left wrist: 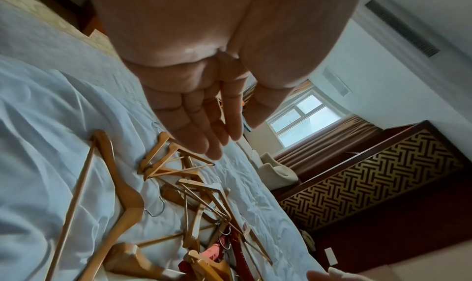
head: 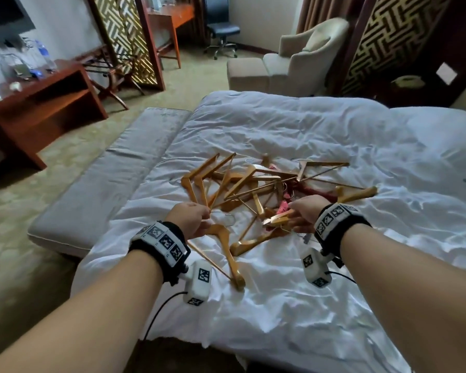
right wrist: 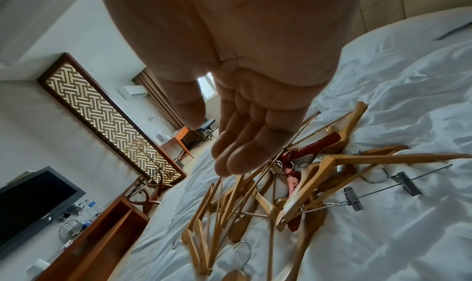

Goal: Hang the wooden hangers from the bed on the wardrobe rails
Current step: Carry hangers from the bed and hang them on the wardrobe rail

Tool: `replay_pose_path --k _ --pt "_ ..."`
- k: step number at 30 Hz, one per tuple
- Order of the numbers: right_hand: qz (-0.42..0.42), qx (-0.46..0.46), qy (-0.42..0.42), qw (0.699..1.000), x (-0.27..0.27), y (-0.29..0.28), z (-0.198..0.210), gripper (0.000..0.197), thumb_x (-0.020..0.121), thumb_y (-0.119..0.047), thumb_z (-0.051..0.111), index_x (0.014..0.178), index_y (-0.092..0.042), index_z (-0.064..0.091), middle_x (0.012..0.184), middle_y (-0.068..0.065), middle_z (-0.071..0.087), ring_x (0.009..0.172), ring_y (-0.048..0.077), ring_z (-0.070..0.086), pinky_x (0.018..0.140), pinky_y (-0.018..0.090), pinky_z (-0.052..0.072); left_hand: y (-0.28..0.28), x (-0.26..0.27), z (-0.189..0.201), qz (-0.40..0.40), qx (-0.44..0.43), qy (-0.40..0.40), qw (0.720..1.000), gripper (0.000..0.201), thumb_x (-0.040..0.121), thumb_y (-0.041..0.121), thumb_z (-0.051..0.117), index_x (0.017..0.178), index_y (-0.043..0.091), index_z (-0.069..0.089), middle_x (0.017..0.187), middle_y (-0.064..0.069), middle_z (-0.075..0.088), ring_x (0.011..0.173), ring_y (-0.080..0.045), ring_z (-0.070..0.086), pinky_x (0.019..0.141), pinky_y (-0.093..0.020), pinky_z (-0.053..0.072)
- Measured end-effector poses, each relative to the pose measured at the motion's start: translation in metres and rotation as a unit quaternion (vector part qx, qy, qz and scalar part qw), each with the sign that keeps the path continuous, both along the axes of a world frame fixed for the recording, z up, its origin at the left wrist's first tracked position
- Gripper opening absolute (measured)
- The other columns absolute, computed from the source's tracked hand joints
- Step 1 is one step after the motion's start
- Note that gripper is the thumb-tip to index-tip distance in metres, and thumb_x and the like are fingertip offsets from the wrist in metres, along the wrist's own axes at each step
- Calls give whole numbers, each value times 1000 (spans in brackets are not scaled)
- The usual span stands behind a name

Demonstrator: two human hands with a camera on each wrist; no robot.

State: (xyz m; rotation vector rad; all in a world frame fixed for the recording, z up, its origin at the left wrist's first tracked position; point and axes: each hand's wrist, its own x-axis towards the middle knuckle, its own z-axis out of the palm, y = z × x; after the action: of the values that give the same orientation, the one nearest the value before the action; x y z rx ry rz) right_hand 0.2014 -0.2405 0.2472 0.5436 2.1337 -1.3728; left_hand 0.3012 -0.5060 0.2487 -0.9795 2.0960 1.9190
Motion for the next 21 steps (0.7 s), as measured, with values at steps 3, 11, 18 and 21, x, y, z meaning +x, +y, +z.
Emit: replay_pose_path --k 3,11,18,21 --pt "-5 -29 -33 999 -45 -13 -29 21 95 -20 57 104 -1 61 94 16 70 63 26 70 71 41 60 -3 -41 -23 5 -1 -30 1000 12 96 9 58 104 3 64 90 -12 66 70 -22 66 57 -29 55" --pt "-1 -37 -133 990 -160 -29 -122 20 94 -21 55 92 -2 61 79 12 65 71 26 64 69 39 58 -9 -164 -96 30 24 -111 993 15 97 7 52 107 2 62 96 -16 61 83 -28 65 76 -38 55" --pt "-9 -46 -204 978 -227 -54 -197 19 95 -21 52 86 -5 57 70 10 57 49 20 55 46 25 47 -24 -224 -165 68 25 -202 977 12 97 2 46 91 5 56 76 -9 49 59 -19 51 52 -29 42" --pt "6 -65 -233 970 -240 -76 -223 22 97 -21 49 80 -9 52 64 5 52 44 17 52 40 23 44 -39 -237 -197 96 8 -247 964 8 94 7 56 94 3 63 77 -8 54 72 -25 56 67 -38 55"
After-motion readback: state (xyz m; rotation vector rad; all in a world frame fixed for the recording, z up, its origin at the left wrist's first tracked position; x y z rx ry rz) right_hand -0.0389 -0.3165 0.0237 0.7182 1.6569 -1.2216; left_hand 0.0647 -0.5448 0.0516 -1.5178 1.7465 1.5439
